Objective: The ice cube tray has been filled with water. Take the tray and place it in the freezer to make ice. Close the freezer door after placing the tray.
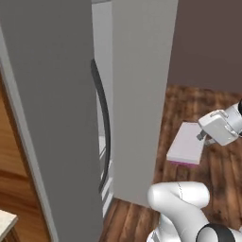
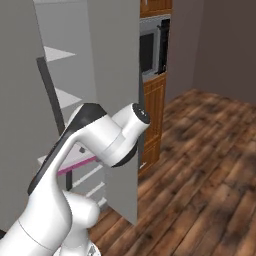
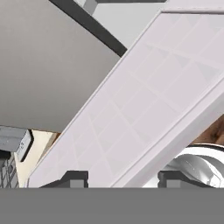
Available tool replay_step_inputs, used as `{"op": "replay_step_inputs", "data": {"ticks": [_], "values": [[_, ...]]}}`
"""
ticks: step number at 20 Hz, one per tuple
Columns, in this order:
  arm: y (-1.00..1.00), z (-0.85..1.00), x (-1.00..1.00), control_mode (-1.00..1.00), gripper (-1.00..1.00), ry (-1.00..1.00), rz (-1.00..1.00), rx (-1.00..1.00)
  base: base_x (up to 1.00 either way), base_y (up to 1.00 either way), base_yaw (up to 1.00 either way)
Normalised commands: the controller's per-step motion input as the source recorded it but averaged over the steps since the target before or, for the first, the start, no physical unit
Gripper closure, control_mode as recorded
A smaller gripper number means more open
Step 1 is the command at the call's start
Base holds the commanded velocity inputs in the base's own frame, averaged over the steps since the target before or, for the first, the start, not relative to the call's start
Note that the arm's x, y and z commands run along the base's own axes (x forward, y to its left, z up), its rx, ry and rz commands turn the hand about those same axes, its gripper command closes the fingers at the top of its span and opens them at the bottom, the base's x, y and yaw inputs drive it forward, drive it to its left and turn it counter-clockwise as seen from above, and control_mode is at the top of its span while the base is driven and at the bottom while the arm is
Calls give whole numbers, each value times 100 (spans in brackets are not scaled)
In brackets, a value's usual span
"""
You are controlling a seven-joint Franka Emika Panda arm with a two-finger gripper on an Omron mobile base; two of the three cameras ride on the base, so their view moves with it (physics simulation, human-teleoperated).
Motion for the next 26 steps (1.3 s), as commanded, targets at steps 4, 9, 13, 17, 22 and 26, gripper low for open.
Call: {"op": "replay_step_inputs", "data": {"ticks": [4,9,13,17,22,26], "values": [[0,0,0,100,100,0,0,0,76,0,10],[0,0,0,100,100,0,0,0,66,7,15],[0,0,0,100,100,0,0,0,49,15,20],[0,0,0,100,100,0,0,0,37,17,21],[0,0,0,100,100,0,0,0,35,10,22],[0,0,0,100,100,0,0,0,49,0,25]]}}
